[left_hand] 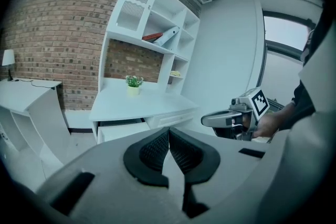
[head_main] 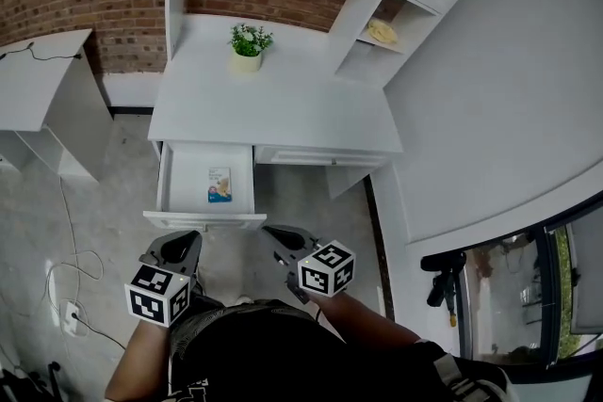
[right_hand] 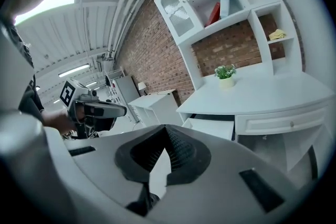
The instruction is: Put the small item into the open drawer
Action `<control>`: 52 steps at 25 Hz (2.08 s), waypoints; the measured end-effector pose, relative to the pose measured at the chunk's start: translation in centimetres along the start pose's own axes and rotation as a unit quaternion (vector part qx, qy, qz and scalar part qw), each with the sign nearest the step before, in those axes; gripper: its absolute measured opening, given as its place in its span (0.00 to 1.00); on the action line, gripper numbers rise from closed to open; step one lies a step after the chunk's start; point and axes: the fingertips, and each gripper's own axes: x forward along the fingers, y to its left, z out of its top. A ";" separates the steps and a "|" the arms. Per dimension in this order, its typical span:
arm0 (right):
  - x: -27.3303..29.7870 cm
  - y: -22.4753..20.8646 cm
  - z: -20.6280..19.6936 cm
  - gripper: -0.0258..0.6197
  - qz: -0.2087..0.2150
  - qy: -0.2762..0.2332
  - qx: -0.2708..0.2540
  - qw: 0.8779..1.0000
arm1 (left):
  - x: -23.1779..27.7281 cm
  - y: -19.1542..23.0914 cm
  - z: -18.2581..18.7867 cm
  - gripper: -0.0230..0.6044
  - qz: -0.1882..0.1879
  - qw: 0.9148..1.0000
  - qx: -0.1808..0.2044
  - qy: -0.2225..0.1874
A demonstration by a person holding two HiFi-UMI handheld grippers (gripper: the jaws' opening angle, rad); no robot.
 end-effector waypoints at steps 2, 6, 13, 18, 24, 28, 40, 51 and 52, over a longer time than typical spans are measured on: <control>-1.1 0.4 -0.9 0.05 0.005 0.002 -0.002 1.000 | -0.6 -1.1 -0.8 0.07 0.006 1.000 -0.003 0.001; -2.9 1.0 -2.0 0.05 0.008 0.000 0.002 1.000 | -1.7 -2.6 -1.5 0.07 0.017 1.000 -0.004 0.002; -4.0 3.1 -2.1 0.05 0.016 -0.007 0.007 1.000 | -3.0 -2.7 -1.8 0.07 0.020 1.000 0.004 0.002; -3.7 4.3 -1.4 0.05 -0.001 -0.014 0.004 1.000 | -3.0 -1.9 -1.2 0.07 0.002 1.000 0.011 0.007; -2.6 5.5 -1.2 0.05 -0.029 -0.019 0.001 0.999 | -3.7 -0.2 -0.8 0.07 -0.016 1.000 0.017 0.010; -1.7 6.0 -0.9 0.05 -0.046 -0.023 0.007 0.999 | -4.3 0.9 -1.2 0.07 -0.026 0.999 0.024 0.017; 0.3 7.8 -1.2 0.05 -0.060 -0.015 0.010 0.998 | -5.7 3.1 -1.6 0.07 -0.039 0.998 0.031 0.022; 1.2 8.4 -1.0 0.05 -0.060 -0.012 0.005 0.998 | -6.6 3.9 -1.8 0.07 -0.037 0.998 0.034 0.024; 1.3 8.4 -1.1 0.05 -0.059 -0.011 0.005 0.998 | -6.7 3.9 -1.9 0.07 -0.037 0.998 0.034 0.024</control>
